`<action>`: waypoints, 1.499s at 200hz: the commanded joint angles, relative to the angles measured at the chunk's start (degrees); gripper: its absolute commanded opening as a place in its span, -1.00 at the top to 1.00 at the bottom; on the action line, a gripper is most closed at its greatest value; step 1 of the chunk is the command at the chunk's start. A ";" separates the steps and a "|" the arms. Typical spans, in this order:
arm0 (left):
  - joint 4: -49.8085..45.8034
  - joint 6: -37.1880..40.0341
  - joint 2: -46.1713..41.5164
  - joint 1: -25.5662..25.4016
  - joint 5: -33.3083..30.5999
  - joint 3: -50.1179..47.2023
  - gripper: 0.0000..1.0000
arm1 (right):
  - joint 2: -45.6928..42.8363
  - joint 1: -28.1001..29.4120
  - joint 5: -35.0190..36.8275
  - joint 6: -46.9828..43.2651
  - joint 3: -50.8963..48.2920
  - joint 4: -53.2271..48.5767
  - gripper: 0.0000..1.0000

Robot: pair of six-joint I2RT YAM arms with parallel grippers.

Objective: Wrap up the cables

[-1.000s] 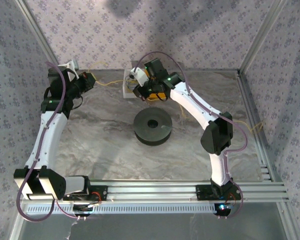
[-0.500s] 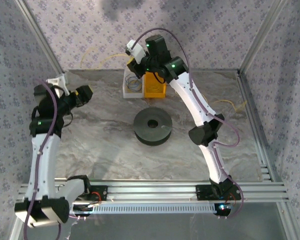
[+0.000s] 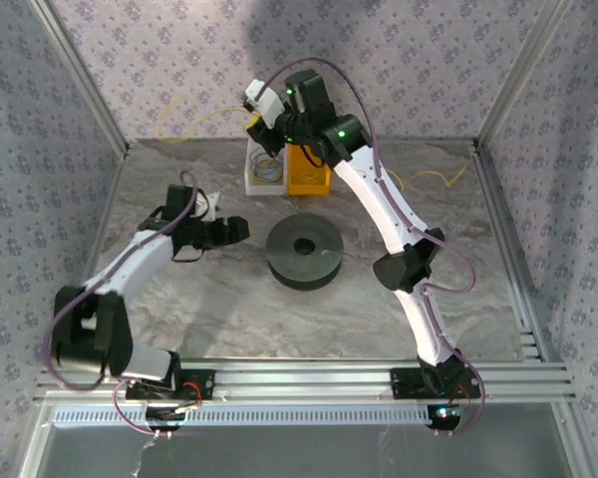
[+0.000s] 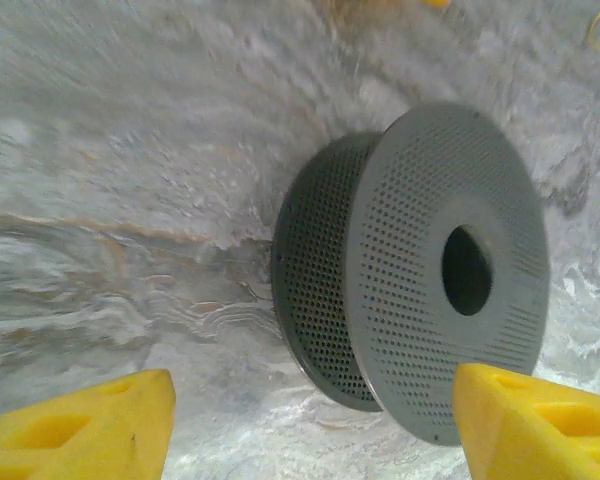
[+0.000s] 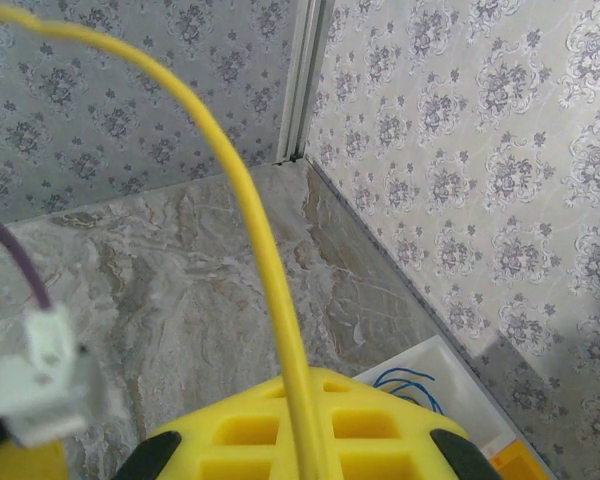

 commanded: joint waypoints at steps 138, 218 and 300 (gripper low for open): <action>44.25 -25.00 27.69 -6.38 22.87 3.65 -0.18 | -0.87 -0.51 2.50 2.25 -2.23 0.30 1.00; 33.36 -20.89 21.28 -1.70 20.60 2.39 1.00 | -5.60 -0.99 2.61 2.48 -9.54 1.35 1.00; -29.72 11.76 3.03 0.66 -13.54 27.27 1.00 | -5.82 -1.84 1.24 3.43 -10.88 2.97 1.00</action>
